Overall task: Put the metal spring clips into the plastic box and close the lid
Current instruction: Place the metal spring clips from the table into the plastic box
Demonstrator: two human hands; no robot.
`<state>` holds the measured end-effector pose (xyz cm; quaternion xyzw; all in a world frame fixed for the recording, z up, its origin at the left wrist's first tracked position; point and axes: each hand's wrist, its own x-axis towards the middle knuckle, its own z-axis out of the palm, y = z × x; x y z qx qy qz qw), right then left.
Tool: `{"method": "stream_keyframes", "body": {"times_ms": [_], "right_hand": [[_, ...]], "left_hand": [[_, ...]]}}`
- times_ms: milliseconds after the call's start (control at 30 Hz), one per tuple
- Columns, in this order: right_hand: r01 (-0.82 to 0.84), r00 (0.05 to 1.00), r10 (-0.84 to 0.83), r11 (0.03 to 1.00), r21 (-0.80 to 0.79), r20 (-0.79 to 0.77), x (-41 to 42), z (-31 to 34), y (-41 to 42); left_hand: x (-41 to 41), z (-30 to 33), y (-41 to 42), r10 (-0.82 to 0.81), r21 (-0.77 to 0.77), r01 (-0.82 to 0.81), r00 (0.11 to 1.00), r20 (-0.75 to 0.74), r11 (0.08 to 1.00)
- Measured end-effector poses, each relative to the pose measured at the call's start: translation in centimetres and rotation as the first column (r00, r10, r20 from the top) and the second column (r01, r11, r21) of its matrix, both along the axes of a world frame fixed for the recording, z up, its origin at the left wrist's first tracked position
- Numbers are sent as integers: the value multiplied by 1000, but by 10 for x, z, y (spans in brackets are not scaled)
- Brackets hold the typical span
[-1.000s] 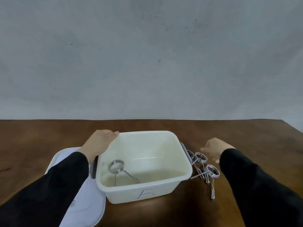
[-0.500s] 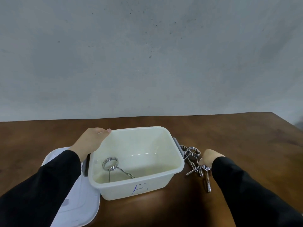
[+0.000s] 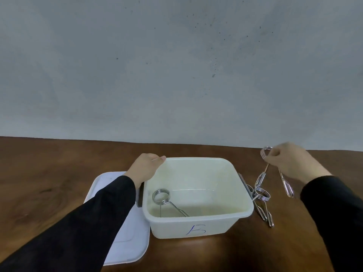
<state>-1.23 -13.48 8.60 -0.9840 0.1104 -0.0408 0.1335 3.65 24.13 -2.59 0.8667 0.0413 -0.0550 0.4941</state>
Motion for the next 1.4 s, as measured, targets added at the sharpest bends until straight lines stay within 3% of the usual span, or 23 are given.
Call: {"method": "stream_keyframes", "body": {"times_ms": [100,267,367,567,900,1000,1100,1233,1300,1400], "right_hand": [[-243,969,236,963,113,77,-6,42,77],[-497,846,515,855,145,-140,10,-11,191],[-532,782,556,831,164,-282,20,-64,226],[-608,703,593,787,99,-392,33,-126,255],[-593,696,584,796,125,-418,31,-128,253],[-607,717,618,781,146,-324,27,-107,242],[-558,812,579,807,191,-75,27,-68,213],[-313,949,275,877,364,152,43,-15,127],[-166,984,122,893,419,130,50,-6,67],[69,994,-36,944,322,-107,50,-32,-12]], "left_hand": [[-3,2,0,-4,-4,4,1000,-9,1000],[-4,4,1,-12,-55,10,999,-36,998],[-5,4,1,-8,-83,7,1000,-16,996],[-4,0,1,-1,-98,0,1000,-2,995],[-9,4,1,20,-72,-21,1000,-13,997],[-8,4,1,21,-55,-21,1000,-3,998],[-8,5,2,25,-52,-26,1000,-14,998],[-6,1,4,22,-42,-22,1000,0,999],[-4,-1,4,18,-42,-17,1000,14,999],[-2,-4,4,29,-61,-29,1000,5,998]]}}
